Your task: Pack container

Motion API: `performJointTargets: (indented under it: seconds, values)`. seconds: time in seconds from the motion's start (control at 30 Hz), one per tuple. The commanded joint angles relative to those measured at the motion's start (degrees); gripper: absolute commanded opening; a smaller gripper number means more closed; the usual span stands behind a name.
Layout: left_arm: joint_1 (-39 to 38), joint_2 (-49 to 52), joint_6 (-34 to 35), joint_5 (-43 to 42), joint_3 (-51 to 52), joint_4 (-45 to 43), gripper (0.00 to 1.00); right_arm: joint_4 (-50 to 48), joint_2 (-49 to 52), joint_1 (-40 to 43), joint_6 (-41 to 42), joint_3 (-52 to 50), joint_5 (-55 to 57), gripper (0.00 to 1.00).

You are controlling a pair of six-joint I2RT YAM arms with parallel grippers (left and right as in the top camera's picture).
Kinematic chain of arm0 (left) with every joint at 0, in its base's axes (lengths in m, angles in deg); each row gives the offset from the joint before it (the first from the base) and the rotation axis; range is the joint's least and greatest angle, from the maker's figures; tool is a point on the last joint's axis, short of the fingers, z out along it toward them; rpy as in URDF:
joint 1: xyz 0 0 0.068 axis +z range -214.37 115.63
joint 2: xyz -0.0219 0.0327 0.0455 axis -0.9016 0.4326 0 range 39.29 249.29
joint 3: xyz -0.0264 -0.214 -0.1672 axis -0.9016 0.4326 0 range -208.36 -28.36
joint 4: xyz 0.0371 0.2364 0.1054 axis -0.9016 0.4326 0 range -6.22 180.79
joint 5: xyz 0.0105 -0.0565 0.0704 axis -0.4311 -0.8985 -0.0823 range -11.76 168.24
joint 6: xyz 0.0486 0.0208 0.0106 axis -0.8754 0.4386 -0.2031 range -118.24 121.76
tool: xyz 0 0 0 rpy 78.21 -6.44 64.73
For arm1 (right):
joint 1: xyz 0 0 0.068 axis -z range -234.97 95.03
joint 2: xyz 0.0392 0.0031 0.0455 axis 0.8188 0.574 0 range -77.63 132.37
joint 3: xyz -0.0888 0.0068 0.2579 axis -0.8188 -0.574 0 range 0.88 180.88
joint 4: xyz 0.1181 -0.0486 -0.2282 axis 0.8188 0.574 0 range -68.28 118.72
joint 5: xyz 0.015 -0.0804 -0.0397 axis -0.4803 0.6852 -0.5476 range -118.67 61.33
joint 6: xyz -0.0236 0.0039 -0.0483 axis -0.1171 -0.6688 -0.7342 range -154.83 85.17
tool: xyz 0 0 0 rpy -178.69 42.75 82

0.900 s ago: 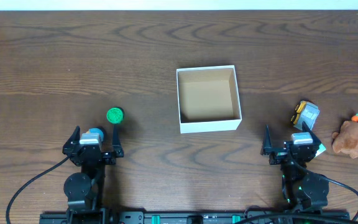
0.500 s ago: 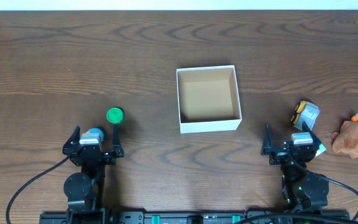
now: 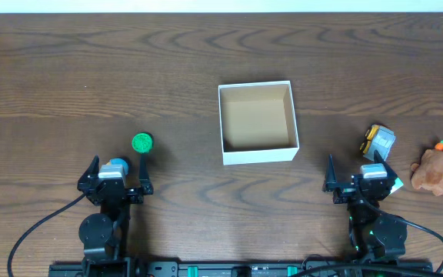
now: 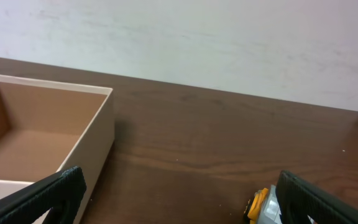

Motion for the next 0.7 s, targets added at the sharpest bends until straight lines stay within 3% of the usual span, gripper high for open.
performJointTargets:
  seconds: [0.0,0.67]
  values:
    - [0.28,-0.26,-0.79,0.22,1.25,1.51,0.98,0.09,-0.33,0.52,-0.13,-0.26,-0.39,0.99]
    - [0.28,-0.26,-0.79,0.20,1.25,1.53,0.98,-0.35,-0.33,0.48,0.35,-0.26,-1.20,0.99]
